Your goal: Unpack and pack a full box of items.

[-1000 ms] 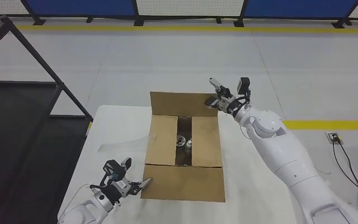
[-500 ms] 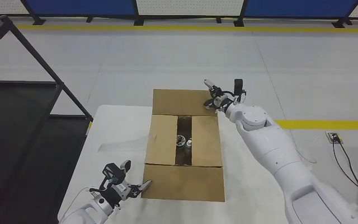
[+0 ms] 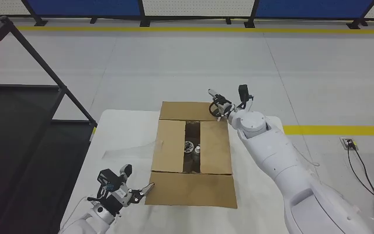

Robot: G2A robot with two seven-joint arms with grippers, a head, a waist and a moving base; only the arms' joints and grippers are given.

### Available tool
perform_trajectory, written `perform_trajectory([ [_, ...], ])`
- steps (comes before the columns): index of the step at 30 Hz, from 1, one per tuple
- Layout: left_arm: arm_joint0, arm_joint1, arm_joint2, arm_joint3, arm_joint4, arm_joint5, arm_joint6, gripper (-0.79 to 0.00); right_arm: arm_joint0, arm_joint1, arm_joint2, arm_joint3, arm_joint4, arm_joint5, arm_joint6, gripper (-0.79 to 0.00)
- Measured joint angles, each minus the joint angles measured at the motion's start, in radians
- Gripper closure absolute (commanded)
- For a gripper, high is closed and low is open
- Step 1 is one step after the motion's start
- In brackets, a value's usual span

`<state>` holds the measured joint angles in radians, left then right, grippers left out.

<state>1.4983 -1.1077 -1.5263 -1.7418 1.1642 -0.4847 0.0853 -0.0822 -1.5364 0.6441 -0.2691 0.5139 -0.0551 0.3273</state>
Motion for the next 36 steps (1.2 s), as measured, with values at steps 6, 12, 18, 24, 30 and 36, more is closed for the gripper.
perform_trajectory([
  [6, -0.007, -0.004, -0.017, 0.006, -0.079, 0.026, 0.027, -0.785, 0.013, -0.011, 0.008, 0.033, -0.019, 0.013, 0.07, -0.785],
  [12, -0.014, -0.005, -0.028, 0.005, -0.11, 0.033, 0.03, -0.785, 0.02, -0.015, 0.018, 0.045, -0.042, 0.005, 0.144, -0.785],
  [18, -0.018, -0.007, -0.033, 0.004, -0.139, 0.046, 0.035, -0.785, 0.026, -0.01, 0.017, 0.052, -0.086, -0.011, 0.268, -0.785],
  [24, -0.033, -0.012, -0.056, 0.018, -0.2, 0.113, 0.018, -0.785, 0.025, 0.0, 0.062, 0.052, -0.046, -0.112, 0.293, -0.785],
  [30, -0.055, -0.009, -0.076, 0.06, -0.087, 0.211, -0.005, -0.785, 0.013, 0.031, 0.135, 0.045, 0.045, -0.264, 0.42, -0.785],
  [36, -0.078, -0.004, -0.033, 0.122, 0.048, 0.14, -0.023, -0.785, -0.013, 0.073, 0.204, 0.02, 0.119, -0.356, 0.6, -0.785],
])
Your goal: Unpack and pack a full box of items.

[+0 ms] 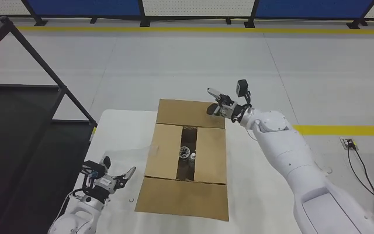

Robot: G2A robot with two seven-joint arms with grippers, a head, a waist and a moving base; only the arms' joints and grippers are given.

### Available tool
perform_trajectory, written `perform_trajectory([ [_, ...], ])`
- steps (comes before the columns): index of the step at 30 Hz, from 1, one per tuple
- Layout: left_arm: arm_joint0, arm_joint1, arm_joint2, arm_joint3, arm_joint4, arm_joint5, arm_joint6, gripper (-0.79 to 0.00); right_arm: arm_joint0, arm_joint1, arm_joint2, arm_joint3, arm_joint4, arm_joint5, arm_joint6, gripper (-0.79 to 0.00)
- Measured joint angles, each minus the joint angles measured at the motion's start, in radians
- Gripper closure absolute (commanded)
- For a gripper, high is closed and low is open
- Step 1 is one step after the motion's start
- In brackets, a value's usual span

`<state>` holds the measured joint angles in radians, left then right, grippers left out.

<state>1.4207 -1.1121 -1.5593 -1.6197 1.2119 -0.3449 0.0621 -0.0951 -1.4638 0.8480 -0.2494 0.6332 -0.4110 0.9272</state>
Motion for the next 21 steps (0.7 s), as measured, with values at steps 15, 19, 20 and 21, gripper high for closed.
perform_trajectory([
  [15, -0.016, -0.001, 0.071, 0.019, 0.104, -0.063, 0.027, -0.785, -0.043, 0.041, 0.077, -0.061, 0.092, 0.047, 0.152, -0.785],
  [19, -0.004, -0.001, 0.08, 0.004, 0.113, -0.065, 0.035, -0.785, -0.079, 0.047, 0.063, -0.145, 0.032, 0.073, 0.159, -0.785],
  [20, -0.001, -0.002, 0.083, -0.001, 0.115, -0.065, 0.039, -0.785, -0.087, 0.05, 0.06, -0.17, 0.012, 0.08, 0.164, -0.785],
  [21, 0.001, -0.002, 0.085, -0.004, 0.117, -0.064, 0.042, -0.785, -0.092, 0.052, 0.058, -0.187, -0.002, 0.086, 0.166, -0.785],
])
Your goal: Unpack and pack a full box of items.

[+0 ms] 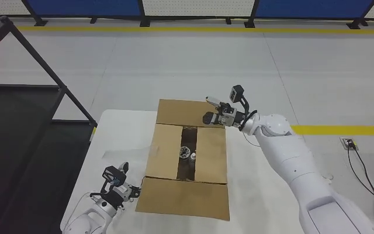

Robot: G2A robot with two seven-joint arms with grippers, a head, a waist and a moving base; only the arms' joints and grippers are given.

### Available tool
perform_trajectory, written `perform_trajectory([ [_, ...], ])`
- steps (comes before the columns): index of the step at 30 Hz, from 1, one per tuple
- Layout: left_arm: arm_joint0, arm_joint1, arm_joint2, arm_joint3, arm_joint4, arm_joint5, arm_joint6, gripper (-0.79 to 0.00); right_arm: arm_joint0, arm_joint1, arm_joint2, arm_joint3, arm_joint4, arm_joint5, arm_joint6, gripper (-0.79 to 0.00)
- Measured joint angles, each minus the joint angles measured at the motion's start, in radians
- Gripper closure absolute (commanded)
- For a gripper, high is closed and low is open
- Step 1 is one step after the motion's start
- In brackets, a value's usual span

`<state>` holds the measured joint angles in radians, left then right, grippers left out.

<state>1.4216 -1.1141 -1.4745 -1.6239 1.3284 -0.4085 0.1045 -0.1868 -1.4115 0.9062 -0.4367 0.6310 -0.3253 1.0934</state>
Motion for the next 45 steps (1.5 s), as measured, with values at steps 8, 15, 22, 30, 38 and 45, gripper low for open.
perform_trajectory([
  [8, 0.009, 0.0, -0.028, 0.023, -0.016, 0.054, -0.003, -0.785, -0.036, 0.017, 0.01, -0.104, -0.067, 0.042, -0.002, -0.785],
  [15, -0.022, -0.011, 0.014, 0.022, -0.035, 0.111, -0.015, -0.785, -0.059, 0.028, -0.023, -0.182, -0.194, 0.049, 0.068, -0.785],
  [22, -0.03, -0.016, 0.005, 0.027, -0.09, 0.137, -0.004, -0.785, -0.065, 0.029, -0.036, -0.213, -0.245, 0.071, 0.069, -0.785],
  [30, -0.028, -0.018, -0.068, 0.013, -0.206, 0.167, 0.01, -0.785, -0.101, 0.021, -0.058, -0.289, -0.279, 0.104, 0.013, -0.785],
  [38, 0.006, -0.017, -0.132, -0.033, -0.283, 0.156, 0.032, -0.785, -0.075, -0.029, -0.149, -0.263, -0.368, 0.197, -0.116, -0.785],
  [45, 0.038, -0.015, -0.169, -0.054, -0.31, 0.129, 0.033, -0.785, -0.035, -0.083, -0.192, -0.122, -0.333, 0.177, -0.092, -0.785],
])
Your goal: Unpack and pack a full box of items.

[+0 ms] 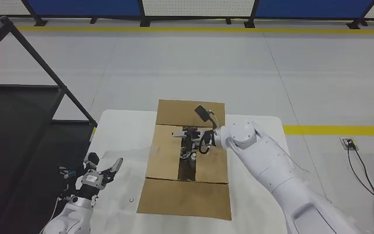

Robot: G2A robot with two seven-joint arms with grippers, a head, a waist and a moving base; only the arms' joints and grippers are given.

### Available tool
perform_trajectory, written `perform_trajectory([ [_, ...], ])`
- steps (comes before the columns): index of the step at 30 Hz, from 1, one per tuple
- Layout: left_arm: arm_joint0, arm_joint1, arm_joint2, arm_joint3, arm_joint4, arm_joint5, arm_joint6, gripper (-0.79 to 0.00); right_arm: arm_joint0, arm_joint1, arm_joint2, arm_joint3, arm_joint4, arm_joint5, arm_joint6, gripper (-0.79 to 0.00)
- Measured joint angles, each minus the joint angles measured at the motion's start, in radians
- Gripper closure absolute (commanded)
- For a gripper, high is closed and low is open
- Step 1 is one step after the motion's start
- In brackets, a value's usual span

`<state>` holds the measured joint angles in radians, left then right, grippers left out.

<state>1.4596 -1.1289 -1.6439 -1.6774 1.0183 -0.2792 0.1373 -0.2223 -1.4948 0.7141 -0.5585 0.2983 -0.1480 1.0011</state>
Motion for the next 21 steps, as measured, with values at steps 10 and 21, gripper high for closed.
perform_trajectory([
  [10, 0.002, -0.002, -0.002, 0.012, 0.003, -0.012, -0.002, -0.785, 0.035, -0.08, -0.021, 0.155, 0.089, -0.095, 0.061, -0.785],
  [21, 0.015, -0.005, -0.008, 0.002, 0.0, -0.011, 0.005, -0.785, 0.081, -0.125, 0.004, 0.254, 0.151, -0.196, 0.123, -0.785],
])
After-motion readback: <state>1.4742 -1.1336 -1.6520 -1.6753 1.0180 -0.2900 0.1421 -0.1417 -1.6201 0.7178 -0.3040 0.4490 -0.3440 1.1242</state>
